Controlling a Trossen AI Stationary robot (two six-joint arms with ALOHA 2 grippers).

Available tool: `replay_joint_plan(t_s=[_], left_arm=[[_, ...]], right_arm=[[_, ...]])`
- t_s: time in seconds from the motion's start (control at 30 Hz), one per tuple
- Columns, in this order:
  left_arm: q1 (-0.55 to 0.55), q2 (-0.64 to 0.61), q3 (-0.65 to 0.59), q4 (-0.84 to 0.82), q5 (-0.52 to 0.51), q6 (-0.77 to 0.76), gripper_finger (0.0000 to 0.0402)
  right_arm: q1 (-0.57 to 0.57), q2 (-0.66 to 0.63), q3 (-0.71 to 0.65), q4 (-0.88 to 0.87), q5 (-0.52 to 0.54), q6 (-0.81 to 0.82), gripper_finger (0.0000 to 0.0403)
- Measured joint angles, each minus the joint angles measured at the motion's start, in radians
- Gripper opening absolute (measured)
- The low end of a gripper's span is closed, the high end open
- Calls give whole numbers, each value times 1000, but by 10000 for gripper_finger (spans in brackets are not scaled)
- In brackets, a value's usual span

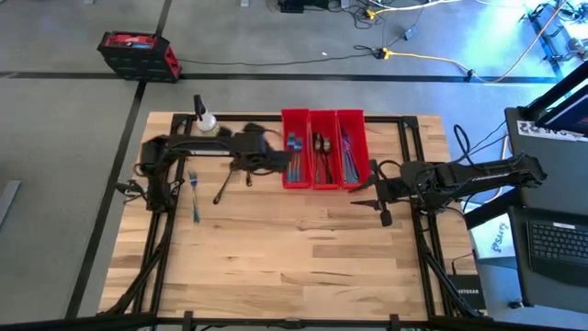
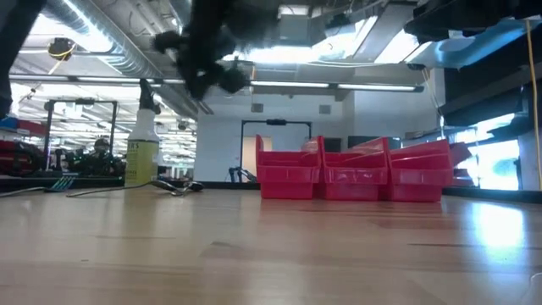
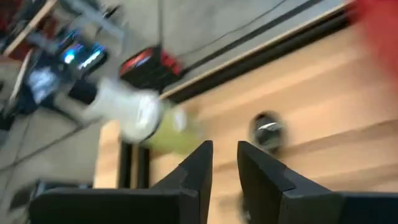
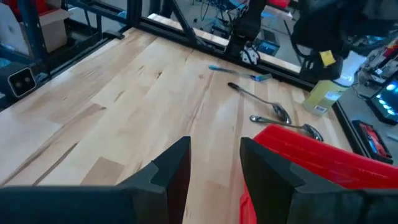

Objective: Sort silverware
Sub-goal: Put the black spoon into the middle red silverware bin

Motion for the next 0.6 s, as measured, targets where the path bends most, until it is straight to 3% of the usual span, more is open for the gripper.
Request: replay_joint_plan(t_s=[0.13, 0.33, 0.43, 0.6], left_arm=[[12, -140, -245, 140, 61, -76, 60], [138, -282, -562, 705, 458, 77, 60], [212, -282, -633, 796, 551, 100, 61], [299, -277, -662, 883, 568, 171, 61]], right_arm=[[0, 1, 0, -2, -2, -5, 124], [0, 12, 0, 51, 10, -13, 124], [0, 20, -1, 43, 28, -7, 124], [0, 31, -1, 41, 33, 27, 124]])
